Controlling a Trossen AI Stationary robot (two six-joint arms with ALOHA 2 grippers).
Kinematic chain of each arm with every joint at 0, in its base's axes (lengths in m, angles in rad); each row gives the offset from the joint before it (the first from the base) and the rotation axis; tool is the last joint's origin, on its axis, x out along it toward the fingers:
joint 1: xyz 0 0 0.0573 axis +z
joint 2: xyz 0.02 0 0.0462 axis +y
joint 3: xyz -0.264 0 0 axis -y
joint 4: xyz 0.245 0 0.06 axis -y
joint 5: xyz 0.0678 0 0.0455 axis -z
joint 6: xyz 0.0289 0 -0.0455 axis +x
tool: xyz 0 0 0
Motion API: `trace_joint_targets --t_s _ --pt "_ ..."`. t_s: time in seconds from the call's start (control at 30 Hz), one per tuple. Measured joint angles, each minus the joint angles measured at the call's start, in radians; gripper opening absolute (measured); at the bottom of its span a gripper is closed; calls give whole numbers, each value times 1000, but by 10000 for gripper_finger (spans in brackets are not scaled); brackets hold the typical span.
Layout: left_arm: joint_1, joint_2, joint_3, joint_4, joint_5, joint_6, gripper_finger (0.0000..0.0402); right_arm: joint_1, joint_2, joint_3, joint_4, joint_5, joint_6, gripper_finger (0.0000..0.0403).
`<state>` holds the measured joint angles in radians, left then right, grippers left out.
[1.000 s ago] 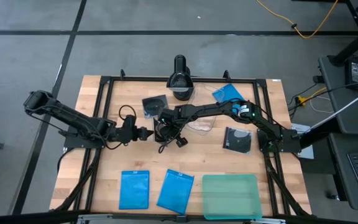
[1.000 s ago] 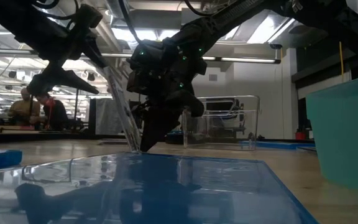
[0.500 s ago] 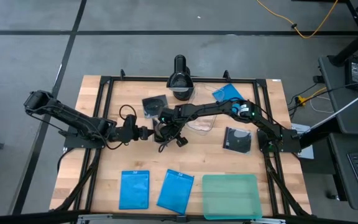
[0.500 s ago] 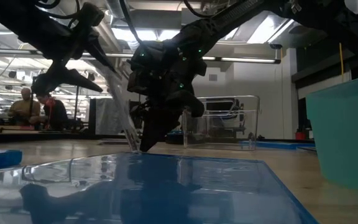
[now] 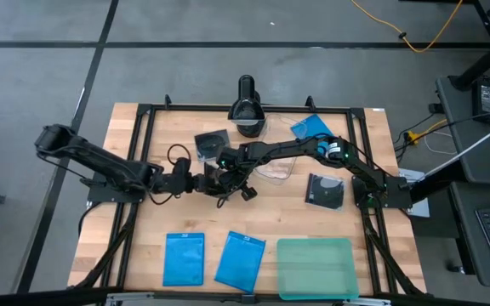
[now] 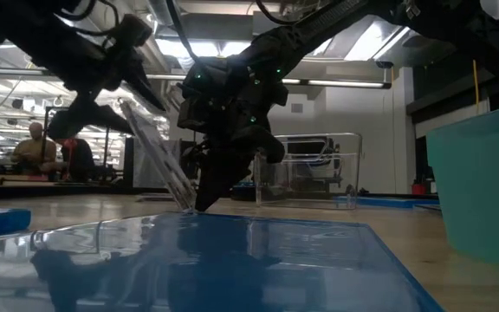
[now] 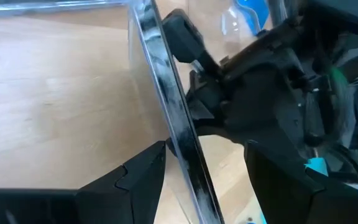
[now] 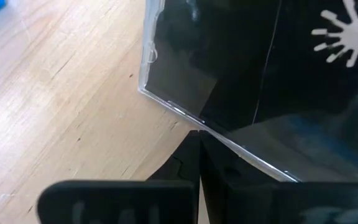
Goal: Pick & place jewel cases by type
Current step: Put the bottom left black CD case into the transparent bin
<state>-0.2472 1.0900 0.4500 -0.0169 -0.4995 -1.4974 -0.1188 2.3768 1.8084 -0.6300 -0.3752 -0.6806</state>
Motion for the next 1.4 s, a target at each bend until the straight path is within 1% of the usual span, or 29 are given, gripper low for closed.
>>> trace_joint_targets --t_s 0.13,0.23,0.33,0.5,0.67,0.77,0.87,1.0,1.07,1.13,1.27,1.4 --pt "19 23 0 40 5 18 209 0 0 0 0 0 23 6" --pt "29 23 1 39 5 27 193 0 0 0 -4 1 24 6" --pt "29 23 1 20 34 26 164 -1 0 0 -5 -10 25 6" --pt "29 23 1 -26 92 15 103 -1 0 0 -8 -13 25 6" --pt "21 20 1 -56 94 -12 46 -1 -1 0 -14 -16 23 6" --pt "7 8 1 -78 92 -12 22 8 -6 0 -22 -16 22 6" --pt "-7 -21 1 -111 110 -9 16 24 -25 -3 -31 -7 14 6" --pt "-22 -87 2 -155 116 3 24 49 -78 -8 -27 -7 -13 6" --pt "-29 -122 2 -171 107 26 26 63 -116 -3 -9 24 -39 6" --pt "-34 -165 2 -188 95 53 21 74 -144 -2 0 83 -75 6" --pt "-41 -239 6 -204 63 142 16 77 -191 -5 47 134 -82 6" --pt "-54 -291 56 -206 50 286 20 76 -280 -5 67 169 -51 6"
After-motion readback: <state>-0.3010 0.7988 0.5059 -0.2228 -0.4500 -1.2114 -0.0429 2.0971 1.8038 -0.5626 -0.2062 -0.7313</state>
